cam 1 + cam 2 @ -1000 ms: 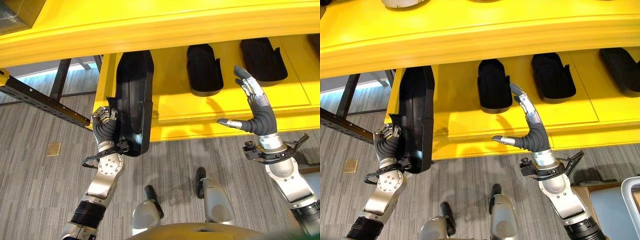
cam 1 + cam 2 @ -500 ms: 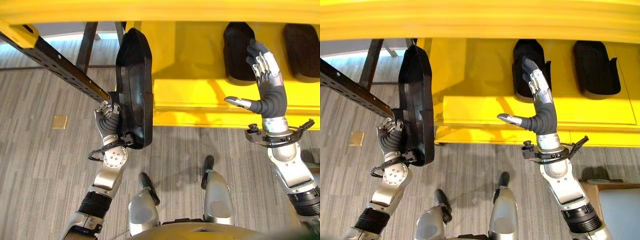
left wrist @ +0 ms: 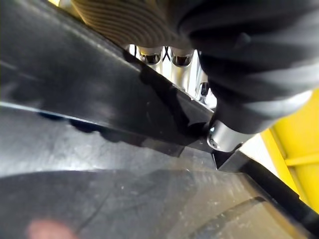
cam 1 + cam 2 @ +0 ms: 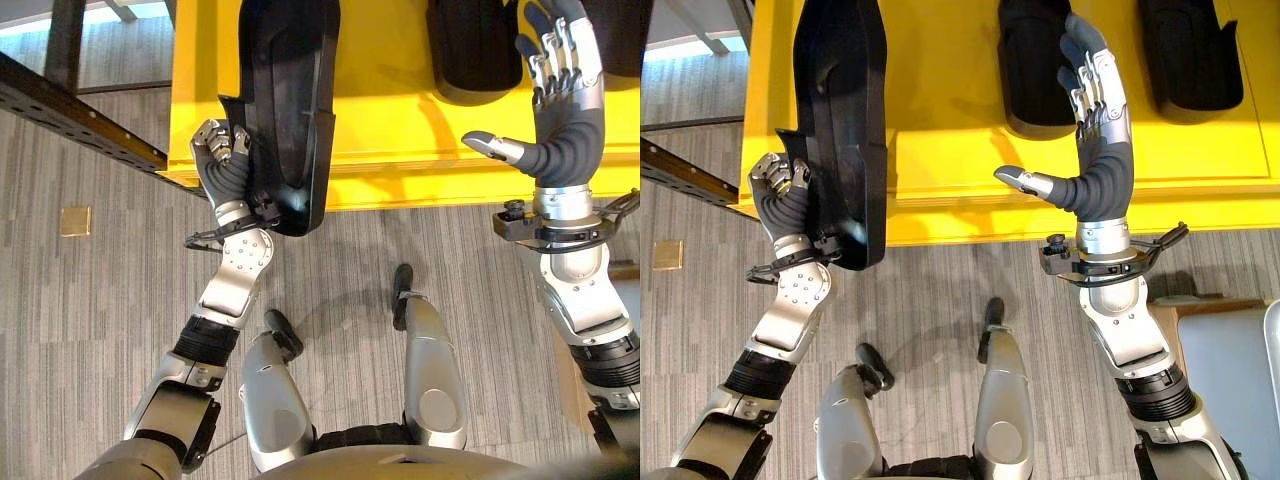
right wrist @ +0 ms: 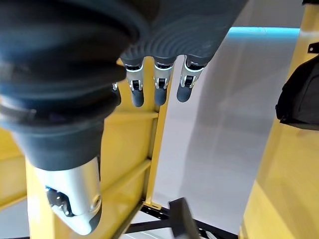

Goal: Move parts from the plastic box to the shelf.

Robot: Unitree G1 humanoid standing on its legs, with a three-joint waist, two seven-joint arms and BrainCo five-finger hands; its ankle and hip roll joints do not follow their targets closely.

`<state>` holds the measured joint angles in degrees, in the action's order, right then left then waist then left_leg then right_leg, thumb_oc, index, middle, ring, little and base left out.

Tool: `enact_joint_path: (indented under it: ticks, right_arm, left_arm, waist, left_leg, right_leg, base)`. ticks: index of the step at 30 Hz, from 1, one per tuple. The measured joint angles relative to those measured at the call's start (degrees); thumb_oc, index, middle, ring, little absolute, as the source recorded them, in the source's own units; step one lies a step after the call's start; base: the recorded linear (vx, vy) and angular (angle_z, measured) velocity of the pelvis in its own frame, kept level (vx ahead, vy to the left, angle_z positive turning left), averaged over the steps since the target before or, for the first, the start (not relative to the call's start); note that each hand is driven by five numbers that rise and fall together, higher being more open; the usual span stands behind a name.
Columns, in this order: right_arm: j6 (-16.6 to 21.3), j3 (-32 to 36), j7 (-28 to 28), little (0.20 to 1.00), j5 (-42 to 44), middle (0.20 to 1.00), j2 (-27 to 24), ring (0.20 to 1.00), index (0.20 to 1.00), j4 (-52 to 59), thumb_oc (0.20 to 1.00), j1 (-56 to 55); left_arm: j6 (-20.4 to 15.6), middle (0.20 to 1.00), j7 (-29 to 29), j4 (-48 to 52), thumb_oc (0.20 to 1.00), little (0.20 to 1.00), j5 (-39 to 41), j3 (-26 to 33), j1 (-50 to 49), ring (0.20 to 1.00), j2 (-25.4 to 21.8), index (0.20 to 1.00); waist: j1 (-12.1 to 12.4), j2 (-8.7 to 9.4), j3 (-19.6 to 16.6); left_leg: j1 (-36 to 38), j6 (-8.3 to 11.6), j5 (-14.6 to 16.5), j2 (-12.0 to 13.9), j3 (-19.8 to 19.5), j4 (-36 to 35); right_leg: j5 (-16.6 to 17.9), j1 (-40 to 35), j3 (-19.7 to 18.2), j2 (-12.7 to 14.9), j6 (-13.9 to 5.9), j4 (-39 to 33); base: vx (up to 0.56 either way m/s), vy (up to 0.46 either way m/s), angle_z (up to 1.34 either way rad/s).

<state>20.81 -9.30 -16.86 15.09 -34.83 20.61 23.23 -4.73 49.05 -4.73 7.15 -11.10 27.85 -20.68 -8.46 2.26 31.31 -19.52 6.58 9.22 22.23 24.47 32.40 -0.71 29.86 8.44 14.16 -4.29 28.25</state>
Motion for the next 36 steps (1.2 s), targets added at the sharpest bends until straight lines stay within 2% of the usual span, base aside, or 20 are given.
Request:
enact_joint_path:
  ticks: [4, 11, 17, 20, 22, 29, 36]
  right_arm:
    - [-0.1, 2.1, 0.7, 1.0, 0.5, 1.0, 0.0, 1.0, 1.0, 1.4, 1.0, 0.6]
    - [-1.3, 2.6, 2.4, 1.0, 2.1, 1.0, 0.0, 1.0, 1.0, 1.4, 1.0, 1.6]
    - [-3.4, 2.3, 5.3, 1.0, 2.7, 1.0, -0.1, 1.0, 1.0, 0.8, 1.0, 4.6]
    - [-4.6, 2.0, 6.2, 1.0, 3.3, 1.0, -0.8, 1.0, 1.0, 0.7, 1.0, 6.8]
    - [-5.2, 2.0, 6.6, 1.0, 4.1, 1.0, -2.3, 1.0, 1.0, 0.6, 1.0, 6.8]
    - [-6.8, 2.0, 7.7, 1.0, 5.6, 1.0, -2.7, 1.0, 1.0, 0.6, 1.0, 6.8]
    - [-8.8, 2.2, 7.8, 1.0, 7.9, 1.0, -7.0, 1.0, 1.0, 0.6, 1.0, 6.2]
  left_arm:
    - [1.7, 0.2, 1.4, -1.8, 0.2, 0.2, 0.0, 0.5, 3.0, 0.2, -0.1, 0.2]
    - [4.6, 0.2, 3.7, -6.5, 0.2, 0.2, 0.2, 0.9, 8.6, 0.2, 0.0, 0.2]
    - [7.1, 0.2, 7.7, -17.2, 0.2, 0.2, 1.4, 2.1, 15.5, 0.2, -1.0, 0.2]
    - [8.4, 0.2, 9.5, -25.8, 0.2, 0.2, 3.5, 2.2, 21.1, 0.2, -3.7, 0.2]
    - [8.7, 0.2, 10.4, -26.9, 0.2, 0.2, 3.6, 2.2, 22.5, 0.2, -5.4, 0.2]
    - [9.7, 0.2, 12.5, -36.8, 0.2, 0.2, 6.1, 2.0, 27.4, 0.2, -7.9, 0.2]
    - [14.0, 0.2, 12.5, -42.3, 0.2, 0.2, 8.1, -0.3, 30.0, 0.2, -14.1, 0.2]
  waist:
    - [-1.5, 0.0, 0.0]
    - [-1.8, 0.16, 0.1]
    - [-2.4, 0.19, 0.1]
    - [-3.6, 0.22, 0.0]
    - [-4.3, 0.22, 0.0]
    - [-5.7, 0.19, 0.0]
    - [-7.8, 0.14, 0.0]
  left_leg:
    - [-1.4, -0.12, 1.2, 0.0, 0.0, 2.0]
    - [-1.7, -0.12, 1.8, 0.5, 0.1, 3.1]
    - [-1.3, -0.14, 2.2, 1.2, 0.0, 4.8]
    - [-1.3, -0.16, 2.7, 1.4, 0.0, 5.7]
    - [-1.3, -0.12, 2.7, 1.4, 0.1, 5.8]
    - [-0.4, 0.17, 2.9, 1.4, 0.9, 5.8]
    - [0.7, 0.65, 3.5, 1.7, 2.0, 6.3]
  right_leg:
    - [0.2, 2.1, -1.6, -0.3, -0.17, 0.8]
    - [-0.2, 3.5, -2.4, -0.7, 0.15, 2.6]
    - [-0.6, 3.0, -2.8, -1.0, 0.47, 3.8]
    - [-0.8, 2.9, -3.1, -1.0, 0.28, 3.7]
    - [-0.5, 2.9, -3.2, -1.1, 0.26, 3.4]
    - [-0.2, 2.9, -4.0, -1.5, 0.24, 3.7]
    - [-0.9, 3.2, -5.3, -2.0, 0.52, 4.1]
  base:
    - [-0.02, 0.018, -0.17]
    - [0.01, 0.019, -0.05]
    - [0.04, 0.046, -0.02]
    - [0.04, 0.046, -0.05]
    - [0.04, 0.048, -0.04]
    - [0.07, 0.054, -0.05]
    - [0.06, 0.077, -0.09]
